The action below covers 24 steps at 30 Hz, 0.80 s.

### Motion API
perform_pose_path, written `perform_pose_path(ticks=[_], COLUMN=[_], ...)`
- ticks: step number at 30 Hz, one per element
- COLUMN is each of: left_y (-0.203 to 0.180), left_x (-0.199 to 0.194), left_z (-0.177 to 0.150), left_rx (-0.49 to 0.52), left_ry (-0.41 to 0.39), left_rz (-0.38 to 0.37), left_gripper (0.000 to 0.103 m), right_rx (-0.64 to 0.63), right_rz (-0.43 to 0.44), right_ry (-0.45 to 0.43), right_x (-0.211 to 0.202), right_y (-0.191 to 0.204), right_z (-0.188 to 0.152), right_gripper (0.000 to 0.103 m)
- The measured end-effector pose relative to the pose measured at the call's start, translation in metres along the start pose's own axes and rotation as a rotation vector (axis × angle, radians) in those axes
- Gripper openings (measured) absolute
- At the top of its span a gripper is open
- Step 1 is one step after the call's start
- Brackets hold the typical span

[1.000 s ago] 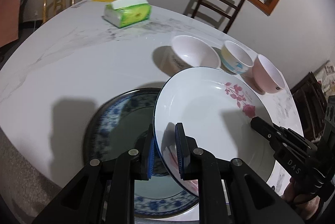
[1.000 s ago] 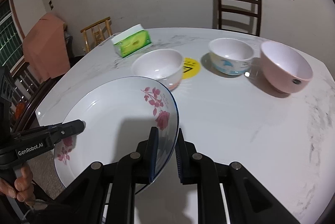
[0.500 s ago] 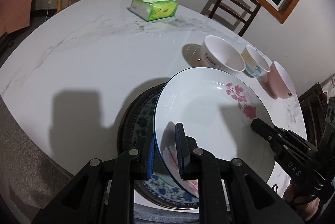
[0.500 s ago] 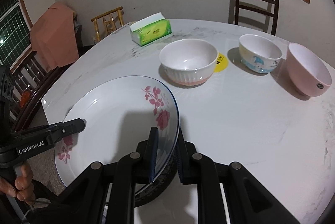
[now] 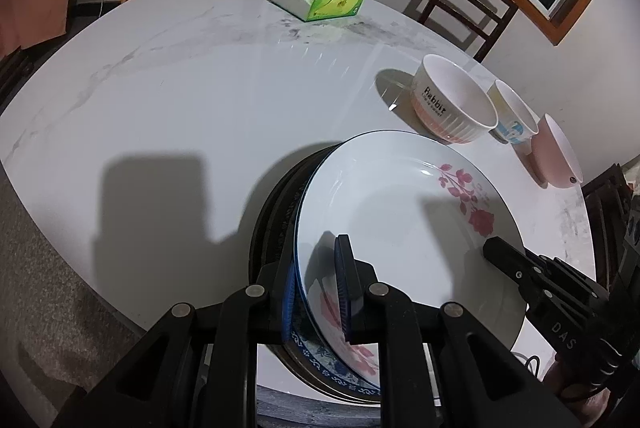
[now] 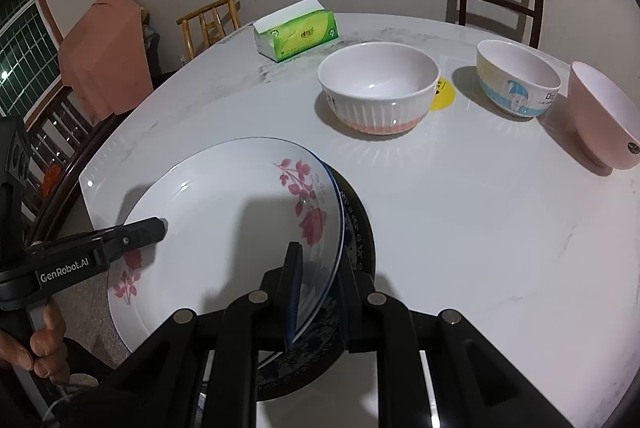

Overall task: Organize plates and bowls
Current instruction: 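Lift the pink-flower plate with both tools and carry it over the blue-and-white plates, then lower the pink-flower plate onto the blue-and-white stack and open both tools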

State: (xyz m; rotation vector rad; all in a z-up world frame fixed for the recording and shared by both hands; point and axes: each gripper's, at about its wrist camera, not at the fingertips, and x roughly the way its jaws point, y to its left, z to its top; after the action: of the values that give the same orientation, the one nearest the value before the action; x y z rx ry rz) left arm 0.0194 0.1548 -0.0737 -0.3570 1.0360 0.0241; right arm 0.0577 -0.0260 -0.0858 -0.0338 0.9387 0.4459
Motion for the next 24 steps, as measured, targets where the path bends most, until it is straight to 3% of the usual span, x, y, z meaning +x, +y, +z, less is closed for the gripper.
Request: perform_pose_path(ticks=[18,24], left_y=[0.002,-0.003], left_x=[0.010,0.010], left_z=[0.001,0.001], left_rx=[0.002,0.019], left_ry=[0.035,0.043], left_rz=[0.022,0.037], left_gripper=[0.014,0.021], right_rx=[0.036,0.036], right_rz=[0.018,0.017], right_ry=[0.058,0.062], right_x=[0.017,0.019], right_y=[-0.004,-0.004], right_z=[0.000,0.001], right_gripper=[0.018,0.019])
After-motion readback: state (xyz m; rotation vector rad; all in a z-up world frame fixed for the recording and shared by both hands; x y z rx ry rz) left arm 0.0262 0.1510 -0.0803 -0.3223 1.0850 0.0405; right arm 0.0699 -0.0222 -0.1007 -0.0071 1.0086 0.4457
